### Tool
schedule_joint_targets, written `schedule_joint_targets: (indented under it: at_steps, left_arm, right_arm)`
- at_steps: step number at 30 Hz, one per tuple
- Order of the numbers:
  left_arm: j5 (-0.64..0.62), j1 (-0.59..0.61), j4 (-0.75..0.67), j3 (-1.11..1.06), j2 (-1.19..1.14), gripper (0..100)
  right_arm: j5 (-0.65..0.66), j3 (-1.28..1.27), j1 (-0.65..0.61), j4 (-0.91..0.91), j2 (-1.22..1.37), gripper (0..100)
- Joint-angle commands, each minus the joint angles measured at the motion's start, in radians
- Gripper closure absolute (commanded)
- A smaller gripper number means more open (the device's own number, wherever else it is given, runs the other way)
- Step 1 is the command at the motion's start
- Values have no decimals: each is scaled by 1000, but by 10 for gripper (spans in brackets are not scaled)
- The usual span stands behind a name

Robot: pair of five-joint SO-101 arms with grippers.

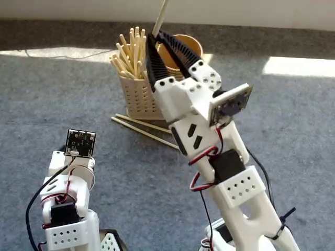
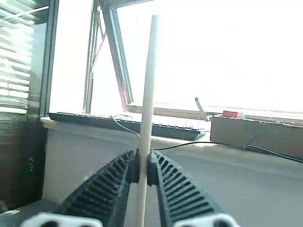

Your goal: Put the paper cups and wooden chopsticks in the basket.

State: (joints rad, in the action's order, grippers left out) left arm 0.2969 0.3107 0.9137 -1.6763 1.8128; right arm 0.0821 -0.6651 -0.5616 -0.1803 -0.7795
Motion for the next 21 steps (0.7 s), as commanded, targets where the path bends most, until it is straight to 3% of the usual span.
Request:
schedule_joint_targets:
  at_steps: [1,5,21]
  left_arm:
    - [8,8,2,-19,7,995]
    - [8,10,2,-19,7,995]
    - [8,10,2,-19,7,995]
  right_arm:
    - [-6,27,45,-133,56,994]
    - [-6,27,62,-202,119,994]
    - [-3,15,67,-197,315,992]
